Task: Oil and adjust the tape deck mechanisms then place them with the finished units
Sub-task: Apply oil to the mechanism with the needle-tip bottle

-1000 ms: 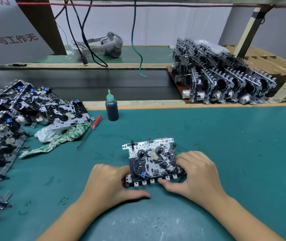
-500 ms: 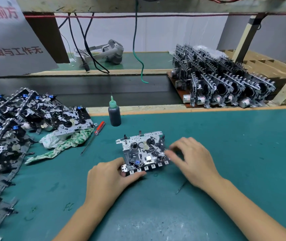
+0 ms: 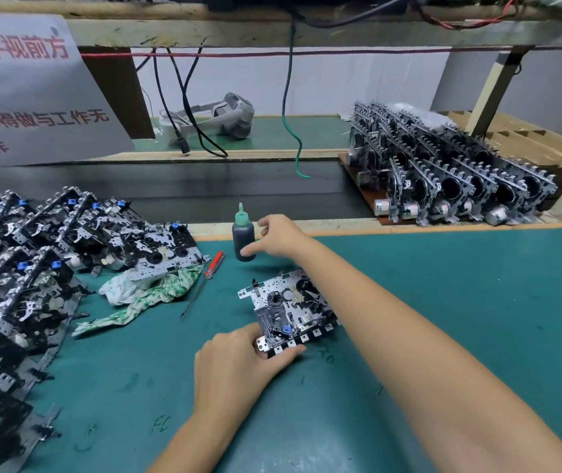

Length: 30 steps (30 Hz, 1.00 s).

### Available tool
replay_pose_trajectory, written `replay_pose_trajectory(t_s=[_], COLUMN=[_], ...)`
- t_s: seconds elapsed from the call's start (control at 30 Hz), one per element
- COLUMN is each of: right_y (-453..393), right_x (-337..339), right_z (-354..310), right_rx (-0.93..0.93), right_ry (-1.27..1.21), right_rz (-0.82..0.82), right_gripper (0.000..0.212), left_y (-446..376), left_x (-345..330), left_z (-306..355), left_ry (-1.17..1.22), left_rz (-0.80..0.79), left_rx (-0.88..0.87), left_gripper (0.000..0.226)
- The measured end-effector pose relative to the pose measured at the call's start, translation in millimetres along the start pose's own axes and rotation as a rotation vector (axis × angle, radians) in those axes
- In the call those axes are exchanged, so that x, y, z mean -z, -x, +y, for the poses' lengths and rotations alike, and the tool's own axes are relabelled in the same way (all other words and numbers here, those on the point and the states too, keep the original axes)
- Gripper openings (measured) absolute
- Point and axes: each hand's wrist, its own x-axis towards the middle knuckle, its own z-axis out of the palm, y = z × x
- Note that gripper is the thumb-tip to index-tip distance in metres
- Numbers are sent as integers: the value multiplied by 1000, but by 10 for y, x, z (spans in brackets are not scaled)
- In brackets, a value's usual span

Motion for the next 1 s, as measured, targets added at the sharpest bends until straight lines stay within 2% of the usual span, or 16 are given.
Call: replay_pose_trajectory(t_s=[0.07,0.13,0.2,0.27,0.33,0.43,0.57,0.67,0.73,0.83,0.9,1.0], right_y=[-42,-49,-38,-40,-57,-104,-105,58,251,616,880,1271], right_x=[-41,-64,-46,-16,-11,-81,-165,-100,3,186,260,289], right_z=[49,111,153,140,76,-35,-33,14,49,159,299,499], right_rx=[-4,13,30,32,52,62,67,125,187,243,184,43], right_ry=[-25,-102,-164,-158,-126,-157,-161,-230,-301,-368,-471,-765], right_rz=[13,68,72,-27,-123,-146,-61,25,120,282,387,437], right_gripper=[41,27,37,63,77,65,39,38,39,35,27,21], left_y=[2,9,18,24,23,23,19,18,28,33,29,31], left_x=[-6,2,11,12,13,8,6,19,25,23,23,21], left_z=[-4,10,25,35,35,30,19,25,28,22,22,20], left_ry=[-23,-11,-12,-29,-32,-25,-54,-27,-4,4,13,14], left_rz=[-1,0,-18,-32,-29,-5,-16,-20,-24,-17,-13,-16], left_rx=[-3,-7,-15,-21,-15,-2,8,7,1,-16,-16,-14], left_gripper=[55,52,47,45,48,63,69,60,49,45,45,42])
